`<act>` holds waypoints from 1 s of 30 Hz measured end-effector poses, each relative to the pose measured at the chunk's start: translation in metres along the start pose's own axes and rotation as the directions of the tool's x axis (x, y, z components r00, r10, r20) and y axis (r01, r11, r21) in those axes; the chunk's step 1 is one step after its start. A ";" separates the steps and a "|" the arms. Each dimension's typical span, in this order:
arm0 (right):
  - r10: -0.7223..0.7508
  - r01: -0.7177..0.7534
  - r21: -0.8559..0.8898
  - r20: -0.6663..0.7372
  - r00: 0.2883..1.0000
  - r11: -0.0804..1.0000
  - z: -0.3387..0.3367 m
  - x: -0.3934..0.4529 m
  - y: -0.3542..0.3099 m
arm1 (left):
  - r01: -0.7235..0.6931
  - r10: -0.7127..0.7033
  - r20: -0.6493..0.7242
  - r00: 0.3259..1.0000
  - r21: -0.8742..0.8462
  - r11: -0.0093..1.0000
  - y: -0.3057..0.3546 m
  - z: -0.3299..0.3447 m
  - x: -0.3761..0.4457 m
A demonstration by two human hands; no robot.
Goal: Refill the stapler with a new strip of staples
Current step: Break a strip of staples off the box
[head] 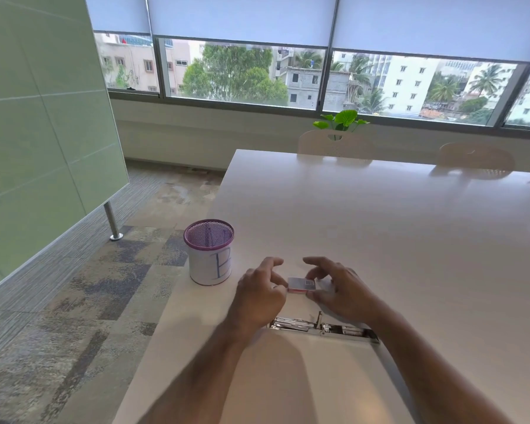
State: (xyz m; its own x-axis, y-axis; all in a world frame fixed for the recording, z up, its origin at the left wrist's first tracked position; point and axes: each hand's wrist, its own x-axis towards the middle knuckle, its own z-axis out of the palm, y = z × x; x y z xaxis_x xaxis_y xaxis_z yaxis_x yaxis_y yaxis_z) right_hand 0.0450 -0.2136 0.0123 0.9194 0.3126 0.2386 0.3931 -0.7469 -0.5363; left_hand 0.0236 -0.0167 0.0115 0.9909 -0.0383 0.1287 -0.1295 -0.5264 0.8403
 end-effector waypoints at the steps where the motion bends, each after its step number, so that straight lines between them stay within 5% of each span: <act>1: -0.005 0.005 0.002 -0.003 1.000 1.000 0.000 0.000 0.000 | 0.003 -0.003 0.011 1.000 -0.003 1.000 0.001 0.000 0.000; 7: -0.013 0.014 0.015 -0.017 1.000 1.000 0.000 -0.001 0.000 | 0.030 -0.033 0.074 0.997 0.046 0.998 -0.001 0.001 0.007; 13: 0.011 -0.011 0.052 -0.006 1.000 0.999 0.002 -0.001 -0.001 | -0.069 0.046 0.078 0.996 0.327 0.942 -0.006 0.013 0.009; 30: 0.104 -0.104 0.055 0.007 0.995 0.993 -0.016 -0.006 -0.002 | -0.082 0.081 0.016 0.997 0.292 0.953 -0.011 0.015 0.014</act>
State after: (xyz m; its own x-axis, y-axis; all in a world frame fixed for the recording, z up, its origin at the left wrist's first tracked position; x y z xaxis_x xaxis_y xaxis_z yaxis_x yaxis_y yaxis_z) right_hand 0.0383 -0.2229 0.0248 0.9555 0.2368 0.1761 0.2948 -0.7420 -0.6021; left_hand 0.0390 -0.0241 -0.0037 0.9777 -0.0947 0.1876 -0.1944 -0.7461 0.6368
